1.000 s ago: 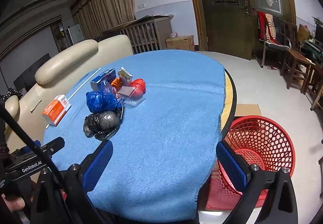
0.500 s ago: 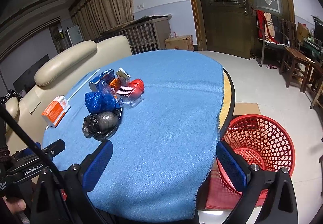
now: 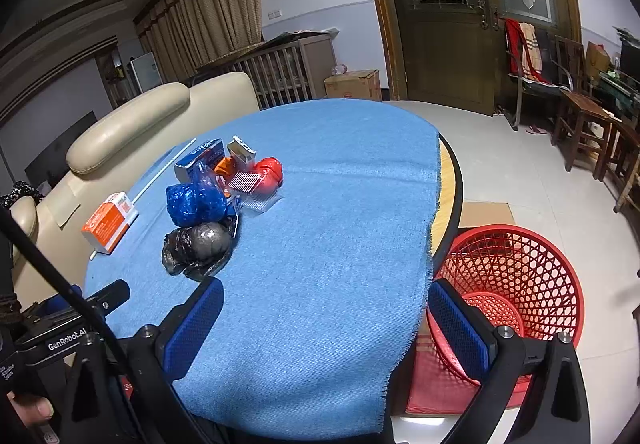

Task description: Collect trash

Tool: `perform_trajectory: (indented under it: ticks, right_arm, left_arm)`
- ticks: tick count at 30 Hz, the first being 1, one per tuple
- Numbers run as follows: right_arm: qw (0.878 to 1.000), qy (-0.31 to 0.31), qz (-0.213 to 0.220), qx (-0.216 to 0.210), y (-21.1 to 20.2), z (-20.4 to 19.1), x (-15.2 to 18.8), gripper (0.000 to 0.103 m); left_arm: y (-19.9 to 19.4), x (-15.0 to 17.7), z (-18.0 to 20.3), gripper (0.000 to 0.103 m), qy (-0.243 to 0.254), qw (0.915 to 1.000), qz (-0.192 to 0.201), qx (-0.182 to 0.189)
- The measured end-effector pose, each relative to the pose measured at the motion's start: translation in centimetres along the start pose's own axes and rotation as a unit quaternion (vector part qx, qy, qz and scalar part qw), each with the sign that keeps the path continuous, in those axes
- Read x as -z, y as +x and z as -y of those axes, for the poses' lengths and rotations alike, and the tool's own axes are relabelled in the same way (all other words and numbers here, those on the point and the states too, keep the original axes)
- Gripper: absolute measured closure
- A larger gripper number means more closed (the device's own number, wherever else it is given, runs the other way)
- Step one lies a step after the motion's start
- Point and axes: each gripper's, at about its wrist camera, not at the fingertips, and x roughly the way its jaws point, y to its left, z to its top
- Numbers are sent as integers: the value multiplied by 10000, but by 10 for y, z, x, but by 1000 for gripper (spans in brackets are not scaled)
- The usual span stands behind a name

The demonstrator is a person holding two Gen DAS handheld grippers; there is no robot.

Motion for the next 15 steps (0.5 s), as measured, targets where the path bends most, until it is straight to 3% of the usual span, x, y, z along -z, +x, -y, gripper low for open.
perform_trajectory:
  ticks: [15]
  right_arm:
    - [10000, -20, 30, 26, 0, 2, 4, 0]
  left_arm:
    - [19, -18, 8, 0, -29, 9992, 2, 398]
